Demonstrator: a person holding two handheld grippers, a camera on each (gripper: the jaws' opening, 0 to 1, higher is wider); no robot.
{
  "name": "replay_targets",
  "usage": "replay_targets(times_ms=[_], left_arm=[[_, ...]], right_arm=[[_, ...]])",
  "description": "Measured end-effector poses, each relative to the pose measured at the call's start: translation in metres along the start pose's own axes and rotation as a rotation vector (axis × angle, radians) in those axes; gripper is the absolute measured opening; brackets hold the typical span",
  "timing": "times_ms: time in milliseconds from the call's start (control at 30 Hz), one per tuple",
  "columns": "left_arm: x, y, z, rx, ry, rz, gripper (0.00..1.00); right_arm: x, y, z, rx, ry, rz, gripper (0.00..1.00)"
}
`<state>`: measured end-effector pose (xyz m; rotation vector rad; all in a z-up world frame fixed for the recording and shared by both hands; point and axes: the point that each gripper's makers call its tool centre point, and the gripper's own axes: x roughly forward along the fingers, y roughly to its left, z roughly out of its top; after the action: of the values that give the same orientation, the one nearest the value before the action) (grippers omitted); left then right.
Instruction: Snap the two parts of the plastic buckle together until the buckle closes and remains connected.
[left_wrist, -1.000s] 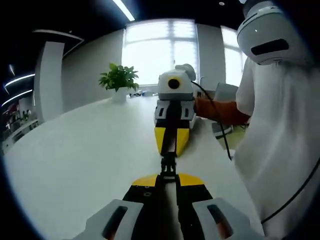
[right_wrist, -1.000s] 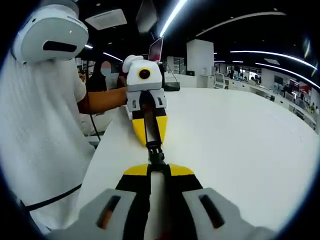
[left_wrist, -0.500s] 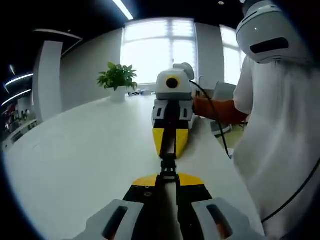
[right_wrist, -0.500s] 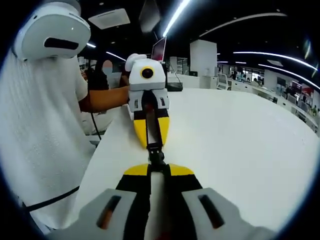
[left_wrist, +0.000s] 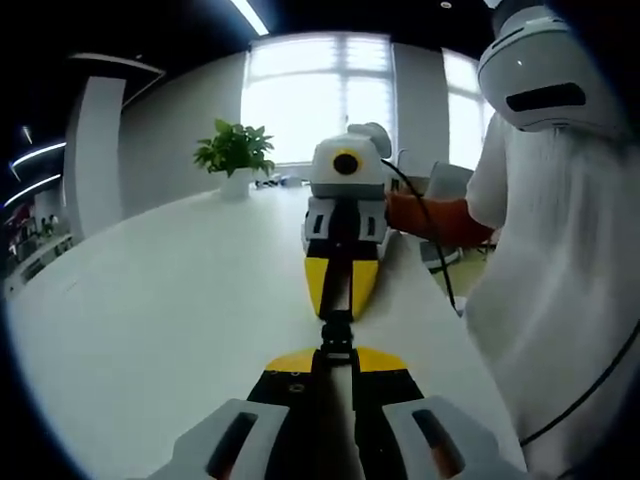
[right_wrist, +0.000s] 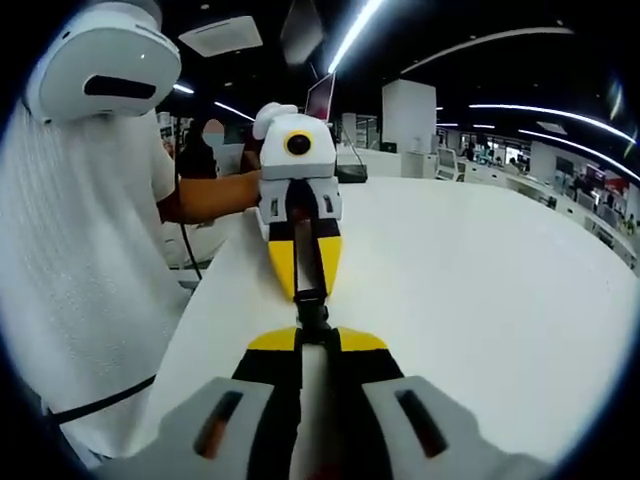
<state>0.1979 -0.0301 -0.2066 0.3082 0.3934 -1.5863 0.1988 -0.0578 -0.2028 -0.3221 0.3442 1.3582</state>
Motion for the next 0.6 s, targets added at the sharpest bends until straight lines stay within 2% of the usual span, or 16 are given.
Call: replay_targets(times_ms=[600], left_arm=[[0.0015,0.0004,0.0006,0.01,0.011,-0.009,0.08]], right_arm=[[0.0024,0.0002,0.0007,-0.014,-0.003,0.026,0.1]])
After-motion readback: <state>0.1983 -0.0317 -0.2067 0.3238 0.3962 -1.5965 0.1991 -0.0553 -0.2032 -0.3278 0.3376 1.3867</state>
